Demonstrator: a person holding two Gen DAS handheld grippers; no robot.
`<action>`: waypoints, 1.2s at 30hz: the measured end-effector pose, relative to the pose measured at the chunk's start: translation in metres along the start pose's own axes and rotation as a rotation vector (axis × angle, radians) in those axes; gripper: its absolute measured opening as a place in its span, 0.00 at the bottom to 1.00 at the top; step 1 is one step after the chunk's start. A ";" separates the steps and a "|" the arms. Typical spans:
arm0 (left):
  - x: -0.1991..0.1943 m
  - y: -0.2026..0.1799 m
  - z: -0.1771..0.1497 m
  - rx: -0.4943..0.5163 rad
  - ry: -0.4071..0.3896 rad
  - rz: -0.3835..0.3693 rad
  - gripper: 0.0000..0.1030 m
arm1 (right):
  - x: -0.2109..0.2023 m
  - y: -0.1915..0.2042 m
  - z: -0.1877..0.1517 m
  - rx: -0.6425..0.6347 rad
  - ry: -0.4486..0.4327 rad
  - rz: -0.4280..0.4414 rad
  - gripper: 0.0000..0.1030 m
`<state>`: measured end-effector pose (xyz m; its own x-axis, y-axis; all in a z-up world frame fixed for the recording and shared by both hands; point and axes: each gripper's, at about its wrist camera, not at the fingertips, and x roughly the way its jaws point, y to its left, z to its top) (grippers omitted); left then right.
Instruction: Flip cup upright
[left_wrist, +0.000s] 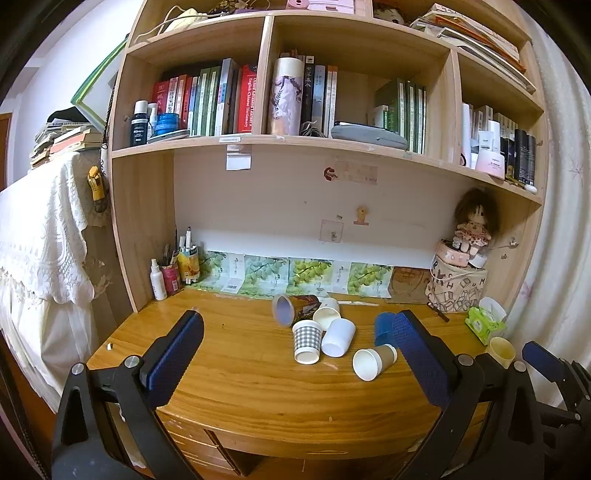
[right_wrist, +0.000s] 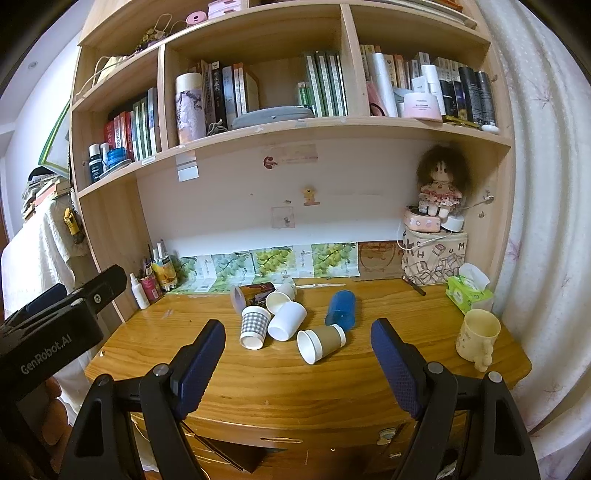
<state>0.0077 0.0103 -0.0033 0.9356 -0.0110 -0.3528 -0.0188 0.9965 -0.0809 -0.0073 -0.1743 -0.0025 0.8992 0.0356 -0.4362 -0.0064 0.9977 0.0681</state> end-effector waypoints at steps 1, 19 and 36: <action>0.001 0.001 0.000 0.001 0.000 -0.002 1.00 | 0.000 0.000 0.000 0.001 0.000 0.001 0.79; 0.014 0.048 -0.004 0.021 0.035 -0.076 1.00 | 0.010 0.051 -0.016 0.031 0.030 -0.042 0.79; 0.026 0.070 -0.003 0.024 0.093 -0.111 1.00 | 0.015 0.078 -0.021 0.074 0.094 -0.069 0.79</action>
<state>0.0301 0.0794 -0.0208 0.8947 -0.1278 -0.4281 0.0924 0.9904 -0.1026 -0.0039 -0.0949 -0.0226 0.8511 -0.0239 -0.5244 0.0893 0.9910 0.0997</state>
